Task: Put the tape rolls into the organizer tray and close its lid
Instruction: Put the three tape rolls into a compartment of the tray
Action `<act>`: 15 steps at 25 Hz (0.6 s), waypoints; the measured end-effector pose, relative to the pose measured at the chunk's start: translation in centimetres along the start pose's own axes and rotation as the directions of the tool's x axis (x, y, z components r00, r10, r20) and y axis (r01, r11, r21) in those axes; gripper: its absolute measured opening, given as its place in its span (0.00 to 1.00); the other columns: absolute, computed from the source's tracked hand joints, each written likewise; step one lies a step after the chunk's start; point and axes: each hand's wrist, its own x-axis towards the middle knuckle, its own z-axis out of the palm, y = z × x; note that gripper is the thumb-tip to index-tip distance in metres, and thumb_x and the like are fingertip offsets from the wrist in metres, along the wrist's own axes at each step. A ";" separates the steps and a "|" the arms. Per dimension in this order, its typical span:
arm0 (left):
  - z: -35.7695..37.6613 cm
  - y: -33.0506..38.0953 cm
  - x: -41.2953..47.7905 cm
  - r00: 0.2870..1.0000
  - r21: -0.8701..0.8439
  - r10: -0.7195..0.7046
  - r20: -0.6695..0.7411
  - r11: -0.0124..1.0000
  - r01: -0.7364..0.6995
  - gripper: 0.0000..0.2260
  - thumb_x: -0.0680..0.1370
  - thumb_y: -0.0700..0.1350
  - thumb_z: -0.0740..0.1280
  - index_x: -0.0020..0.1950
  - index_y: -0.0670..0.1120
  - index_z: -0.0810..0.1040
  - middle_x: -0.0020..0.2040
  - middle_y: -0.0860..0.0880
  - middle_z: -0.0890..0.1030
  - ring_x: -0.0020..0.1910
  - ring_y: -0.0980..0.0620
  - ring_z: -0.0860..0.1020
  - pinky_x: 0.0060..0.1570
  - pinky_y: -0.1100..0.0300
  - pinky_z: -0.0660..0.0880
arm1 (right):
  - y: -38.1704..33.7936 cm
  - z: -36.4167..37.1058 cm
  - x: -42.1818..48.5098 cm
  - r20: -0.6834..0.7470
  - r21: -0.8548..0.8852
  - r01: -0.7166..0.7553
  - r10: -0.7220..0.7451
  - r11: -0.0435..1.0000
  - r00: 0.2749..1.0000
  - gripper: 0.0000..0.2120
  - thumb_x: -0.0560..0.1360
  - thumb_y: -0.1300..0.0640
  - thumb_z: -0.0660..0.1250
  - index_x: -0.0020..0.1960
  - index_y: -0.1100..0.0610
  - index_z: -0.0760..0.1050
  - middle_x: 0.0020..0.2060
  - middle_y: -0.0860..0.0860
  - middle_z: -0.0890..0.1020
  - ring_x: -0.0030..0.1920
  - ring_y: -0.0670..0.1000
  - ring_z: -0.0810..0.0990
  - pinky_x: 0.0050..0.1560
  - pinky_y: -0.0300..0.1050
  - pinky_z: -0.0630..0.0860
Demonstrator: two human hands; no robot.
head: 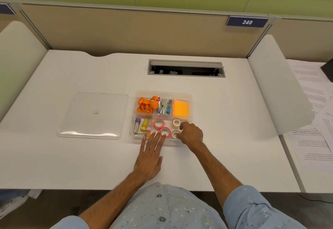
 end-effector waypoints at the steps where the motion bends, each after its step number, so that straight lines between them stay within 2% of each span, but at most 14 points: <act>1: 0.0 0.0 0.0 1.000 0.001 -0.002 -0.001 1.000 0.002 0.37 0.85 0.58 0.58 0.87 0.51 0.40 0.88 0.46 0.41 0.87 0.42 0.40 0.85 0.38 0.38 | 0.1 0.0 0.0 -0.001 -0.001 -0.001 0.001 1.000 1.000 0.16 0.79 0.49 0.73 0.64 0.54 0.79 0.56 0.53 0.87 0.55 0.56 0.87 0.57 0.50 0.84; 6: -0.1 0.1 -0.1 1.000 -0.007 0.002 -0.009 1.000 -0.002 0.37 0.85 0.57 0.59 0.87 0.51 0.40 0.88 0.46 0.42 0.87 0.42 0.40 0.85 0.38 0.38 | 0.2 0.1 0.3 0.019 -0.025 0.025 -0.025 0.999 1.000 0.14 0.80 0.54 0.72 0.65 0.55 0.79 0.58 0.54 0.86 0.57 0.57 0.87 0.58 0.50 0.83; 11: -0.1 0.2 -0.2 1.000 0.003 0.000 -0.013 1.000 0.000 0.38 0.85 0.57 0.60 0.87 0.50 0.42 0.88 0.45 0.42 0.87 0.42 0.41 0.85 0.37 0.38 | 0.2 0.3 0.4 0.021 -0.016 0.043 -0.043 0.999 0.999 0.14 0.80 0.56 0.71 0.66 0.55 0.79 0.59 0.54 0.86 0.57 0.57 0.86 0.59 0.50 0.82; 15: 0.0 0.2 0.0 1.000 0.013 -0.007 0.012 1.000 0.007 0.38 0.85 0.58 0.59 0.87 0.50 0.39 0.88 0.46 0.39 0.87 0.42 0.38 0.84 0.37 0.37 | 0.0 0.2 0.4 0.045 -0.036 0.070 -0.068 0.997 0.997 0.14 0.81 0.56 0.71 0.66 0.54 0.80 0.59 0.52 0.86 0.58 0.56 0.86 0.60 0.50 0.82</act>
